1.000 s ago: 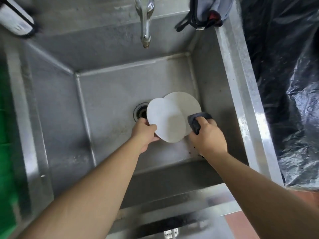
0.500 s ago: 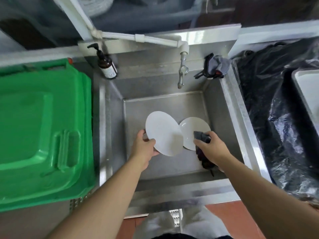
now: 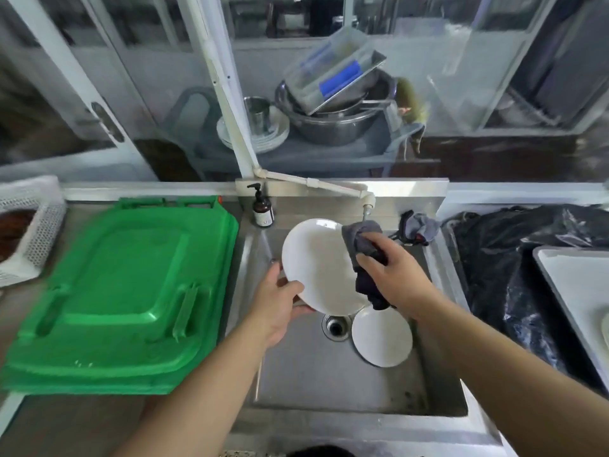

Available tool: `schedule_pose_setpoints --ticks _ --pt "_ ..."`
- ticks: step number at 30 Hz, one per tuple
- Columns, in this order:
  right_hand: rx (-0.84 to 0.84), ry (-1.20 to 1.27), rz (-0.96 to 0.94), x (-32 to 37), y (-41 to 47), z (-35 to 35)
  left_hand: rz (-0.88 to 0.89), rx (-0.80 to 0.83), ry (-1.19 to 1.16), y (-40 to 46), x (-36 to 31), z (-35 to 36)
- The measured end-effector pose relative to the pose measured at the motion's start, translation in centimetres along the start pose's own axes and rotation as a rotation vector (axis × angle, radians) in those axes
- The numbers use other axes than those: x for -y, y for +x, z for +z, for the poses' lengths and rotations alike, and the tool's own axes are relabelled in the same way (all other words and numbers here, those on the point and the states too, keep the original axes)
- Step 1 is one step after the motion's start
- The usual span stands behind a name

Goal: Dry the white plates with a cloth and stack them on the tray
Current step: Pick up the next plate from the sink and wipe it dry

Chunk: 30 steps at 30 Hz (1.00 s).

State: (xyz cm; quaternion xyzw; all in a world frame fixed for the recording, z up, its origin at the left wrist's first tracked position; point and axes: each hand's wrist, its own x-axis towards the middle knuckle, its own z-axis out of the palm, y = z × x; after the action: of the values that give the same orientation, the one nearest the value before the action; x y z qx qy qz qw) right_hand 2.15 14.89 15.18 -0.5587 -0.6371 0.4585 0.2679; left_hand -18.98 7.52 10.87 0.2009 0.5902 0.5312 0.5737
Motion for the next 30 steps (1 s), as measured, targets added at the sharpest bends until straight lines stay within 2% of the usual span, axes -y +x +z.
schedule_pose_setpoints --ticks 4,9,15,21,25,30 --pt "-0.039 -0.433 -0.336 2.7 1.2 -2.1 0.101 0.014 -0.014 -2.9 -2.6 2.2" --pt "-0.075 -0.665 -0.493 5.2 1.0 -4.0 0.227 0.031 -0.01 -5.8 -5.1 4.4" --pt "-0.179 -0.544 -0.479 6.3 -2.6 -4.3 0.368 0.027 -0.055 -7.7 -7.5 6.2" --pt "-0.032 -0.436 -0.662 9.0 -5.9 -2.9 0.393 0.137 0.058 -8.5 -8.9 6.2" --pt "-0.148 -0.423 -0.737 13.8 -4.0 -2.1 0.385 0.212 0.119 -9.3 -9.7 5.2" --pt "-0.321 -0.502 -0.774 19.4 -1.1 -1.6 0.456 0.225 0.035 -10.2 -12.4 3.5"
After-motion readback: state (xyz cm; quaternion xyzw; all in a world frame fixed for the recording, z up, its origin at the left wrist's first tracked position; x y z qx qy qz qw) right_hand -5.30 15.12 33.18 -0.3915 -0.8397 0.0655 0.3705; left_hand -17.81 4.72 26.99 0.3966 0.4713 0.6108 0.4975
